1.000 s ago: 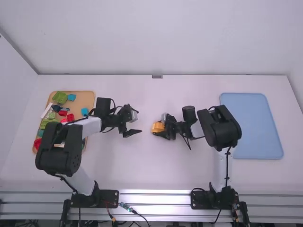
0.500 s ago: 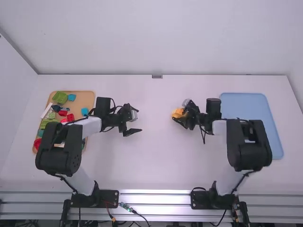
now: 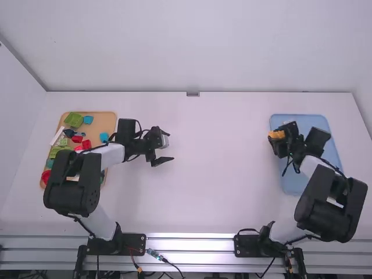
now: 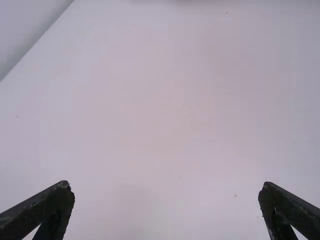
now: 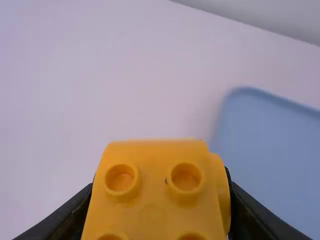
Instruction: Assemble lego blocks to make yellow taxi
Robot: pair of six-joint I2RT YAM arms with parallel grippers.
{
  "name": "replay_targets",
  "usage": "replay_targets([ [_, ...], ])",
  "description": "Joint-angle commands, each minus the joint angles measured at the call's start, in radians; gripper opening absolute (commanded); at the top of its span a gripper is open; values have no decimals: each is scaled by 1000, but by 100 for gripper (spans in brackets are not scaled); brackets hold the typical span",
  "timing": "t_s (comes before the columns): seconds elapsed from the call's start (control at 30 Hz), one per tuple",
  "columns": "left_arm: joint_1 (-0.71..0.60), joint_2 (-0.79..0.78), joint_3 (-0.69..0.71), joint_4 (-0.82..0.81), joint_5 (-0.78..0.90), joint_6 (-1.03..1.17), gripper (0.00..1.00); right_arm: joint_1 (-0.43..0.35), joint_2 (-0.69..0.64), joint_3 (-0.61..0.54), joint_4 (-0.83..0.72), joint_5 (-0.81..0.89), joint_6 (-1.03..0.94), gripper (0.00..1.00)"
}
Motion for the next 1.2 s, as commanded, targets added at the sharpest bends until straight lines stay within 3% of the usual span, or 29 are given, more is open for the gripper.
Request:
replay_targets([
  [0.0,-2,-14,-8,-3,5,1,99,-63,15,-13,11,-37,6,33],
  [0.27,-2,-14,-8,11,5,1,99,-118,196,-11,179,-31,70,34],
  [0.6,-3,-14,-8,7,4,1,99,-148,328,50,197,29,73,35],
  [0.67,-3,-14,-8,7,4,1,99,-153,336,57,181,40,73,41],
  [0.8,-2,-14,-8,12,1,1,99,-163,336,78,143,36,85,99],
  [1.0,-2,-14,-8,14,1,-16,99,-142,217,102,-28,51,93,99],
  [1.17,-3,-14,-8,113,-47,-250,99,-90,46,153,-214,52,96,99],
])
